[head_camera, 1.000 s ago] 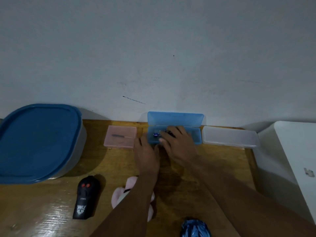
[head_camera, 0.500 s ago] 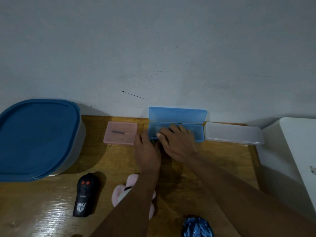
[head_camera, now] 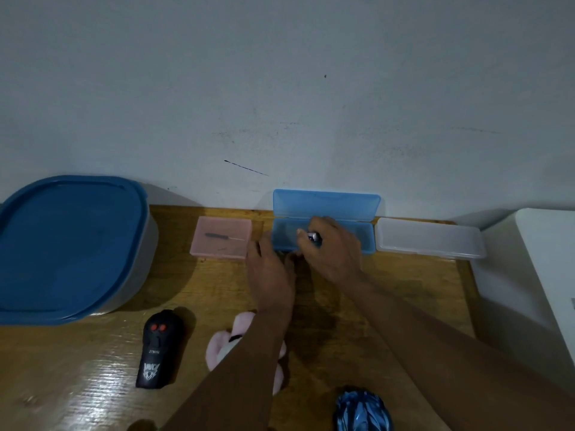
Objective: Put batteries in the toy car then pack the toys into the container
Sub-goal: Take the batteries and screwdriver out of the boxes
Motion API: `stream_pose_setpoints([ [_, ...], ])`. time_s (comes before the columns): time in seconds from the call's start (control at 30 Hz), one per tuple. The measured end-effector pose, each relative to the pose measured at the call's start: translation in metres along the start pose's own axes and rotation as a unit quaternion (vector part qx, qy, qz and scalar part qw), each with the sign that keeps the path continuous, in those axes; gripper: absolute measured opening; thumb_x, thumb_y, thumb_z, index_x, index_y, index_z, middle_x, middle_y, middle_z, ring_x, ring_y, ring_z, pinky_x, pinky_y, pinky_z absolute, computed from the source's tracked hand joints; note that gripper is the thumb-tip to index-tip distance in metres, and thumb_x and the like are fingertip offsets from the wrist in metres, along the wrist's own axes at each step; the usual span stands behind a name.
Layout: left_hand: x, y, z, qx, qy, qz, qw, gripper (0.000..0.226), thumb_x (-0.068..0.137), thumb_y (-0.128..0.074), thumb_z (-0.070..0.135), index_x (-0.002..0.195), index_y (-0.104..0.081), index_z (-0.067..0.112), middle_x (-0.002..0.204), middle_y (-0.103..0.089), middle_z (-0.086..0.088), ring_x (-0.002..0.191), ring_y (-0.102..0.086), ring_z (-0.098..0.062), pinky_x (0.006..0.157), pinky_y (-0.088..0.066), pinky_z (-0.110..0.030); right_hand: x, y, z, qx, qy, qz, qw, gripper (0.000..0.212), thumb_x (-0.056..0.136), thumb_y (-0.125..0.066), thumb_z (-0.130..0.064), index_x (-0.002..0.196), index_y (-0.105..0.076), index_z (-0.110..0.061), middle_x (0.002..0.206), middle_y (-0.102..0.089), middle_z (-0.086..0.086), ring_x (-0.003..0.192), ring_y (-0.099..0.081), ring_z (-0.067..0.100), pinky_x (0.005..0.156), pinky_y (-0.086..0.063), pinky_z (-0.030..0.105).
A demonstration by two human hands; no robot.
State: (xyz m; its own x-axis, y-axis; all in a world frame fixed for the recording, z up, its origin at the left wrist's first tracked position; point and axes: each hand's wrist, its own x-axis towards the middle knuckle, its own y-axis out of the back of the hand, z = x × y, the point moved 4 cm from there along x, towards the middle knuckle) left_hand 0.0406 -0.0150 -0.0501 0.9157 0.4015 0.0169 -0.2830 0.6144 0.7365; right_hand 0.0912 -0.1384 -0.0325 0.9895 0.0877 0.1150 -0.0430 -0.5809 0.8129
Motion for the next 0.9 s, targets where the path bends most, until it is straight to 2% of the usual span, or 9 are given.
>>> stream_pose_setpoints([
  [0.1,0.001,0.002,0.001,-0.009,-0.002,0.000,1.000,0.053,0.082,-0.074,0.017,0.129,-0.053,0.006,0.119,-0.056,-0.015,0.109,-0.054,-0.032,0.087,-0.049,-0.041,0.008,0.007,0.002,0.111,-0.040,0.054,0.992,0.031,0.080,-0.059,-0.030,0.064,-0.034,-0.019,0.060,-0.039,-0.005,0.057,-0.042,0.014,0.052,-0.031,0.032],
  [0.2,0.000,0.003,0.002,-0.015,-0.012,0.001,1.000,0.049,0.083,-0.075,0.025,0.125,-0.056,0.008,0.114,-0.057,-0.014,0.105,-0.054,-0.030,0.082,-0.046,-0.036,0.016,0.020,0.005,0.178,-0.021,0.108,0.978,0.027,0.073,-0.056,-0.024,0.059,-0.035,-0.013,0.056,-0.036,0.000,0.053,-0.035,0.013,0.050,-0.028,0.031],
  [0.33,0.000,0.005,0.004,-0.012,-0.005,-0.001,1.000,0.048,0.084,-0.073,0.025,0.127,-0.055,0.012,0.115,-0.057,-0.012,0.107,-0.052,-0.026,0.083,-0.046,-0.034,0.015,0.029,0.008,0.219,-0.033,0.088,0.971,0.028,0.069,-0.057,-0.016,0.057,-0.031,-0.017,0.052,-0.031,-0.006,0.051,-0.031,0.007,0.046,-0.022,0.018],
  [0.47,-0.001,0.006,0.006,-0.022,-0.005,-0.004,1.000,0.048,0.085,-0.073,0.025,0.128,-0.055,0.014,0.115,-0.056,-0.011,0.105,-0.052,-0.025,0.080,-0.044,-0.031,-0.001,0.035,0.006,0.257,-0.037,0.096,0.961,0.022,0.074,-0.056,-0.006,0.066,-0.036,-0.012,0.056,-0.032,-0.007,0.049,-0.033,0.005,0.049,-0.026,0.019],
  [0.53,0.000,0.006,0.005,-0.017,0.004,-0.008,1.000,0.048,0.086,-0.072,0.025,0.130,-0.053,0.015,0.118,-0.056,-0.010,0.107,-0.051,-0.024,0.083,-0.043,-0.030,-0.018,0.032,0.003,0.206,-0.029,0.062,0.976,0.019,0.085,-0.059,-0.014,0.078,-0.042,-0.017,0.056,-0.043,-0.008,0.049,-0.045,0.004,0.050,-0.037,0.023],
  [0.6,0.000,0.006,0.005,-0.012,0.010,-0.010,1.000,0.049,0.086,-0.071,0.024,0.130,-0.053,0.015,0.120,-0.055,-0.010,0.109,-0.051,-0.024,0.084,-0.042,-0.029,-0.036,0.026,0.000,0.101,0.015,0.016,0.995,0.019,0.089,-0.057,-0.036,0.084,-0.044,-0.024,0.062,-0.056,-0.006,0.056,-0.058,0.008,0.051,-0.047,0.029],
  [0.67,0.001,0.006,0.005,-0.017,0.006,-0.009,1.000,0.047,0.086,-0.071,0.026,0.129,-0.054,0.014,0.117,-0.056,-0.012,0.107,-0.052,-0.025,0.081,-0.040,-0.029,-0.048,0.018,0.001,-0.004,0.093,-0.002,0.996,0.027,0.089,-0.052,-0.048,0.080,-0.047,-0.024,0.065,-0.061,-0.004,0.059,-0.060,0.016,0.050,-0.046,0.030],
  [0.77,0.001,0.005,0.003,-0.014,-0.005,-0.001,1.000,0.046,0.086,-0.071,0.026,0.127,-0.055,0.013,0.113,-0.057,-0.013,0.104,-0.052,-0.027,0.078,-0.037,-0.029,-0.055,0.004,0.007,-0.112,0.195,0.006,0.974,0.029,0.089,-0.052,-0.045,0.073,-0.053,-0.021,0.069,-0.061,0.001,0.064,-0.060,0.022,0.056,-0.043,0.031],
  [0.9,0.001,0.003,0.002,-0.013,-0.007,0.005,1.000,0.047,0.085,-0.072,0.026,0.127,-0.056,0.010,0.113,-0.058,-0.015,0.105,-0.053,-0.029,0.080,-0.040,-0.031,-0.058,0.000,0.011,-0.168,0.226,0.030,0.959,0.022,0.087,-0.057,-0.040,0.079,-0.057,-0.020,0.081,-0.058,0.002,0.080,-0.054,0.024,0.069,-0.037,0.035],
])
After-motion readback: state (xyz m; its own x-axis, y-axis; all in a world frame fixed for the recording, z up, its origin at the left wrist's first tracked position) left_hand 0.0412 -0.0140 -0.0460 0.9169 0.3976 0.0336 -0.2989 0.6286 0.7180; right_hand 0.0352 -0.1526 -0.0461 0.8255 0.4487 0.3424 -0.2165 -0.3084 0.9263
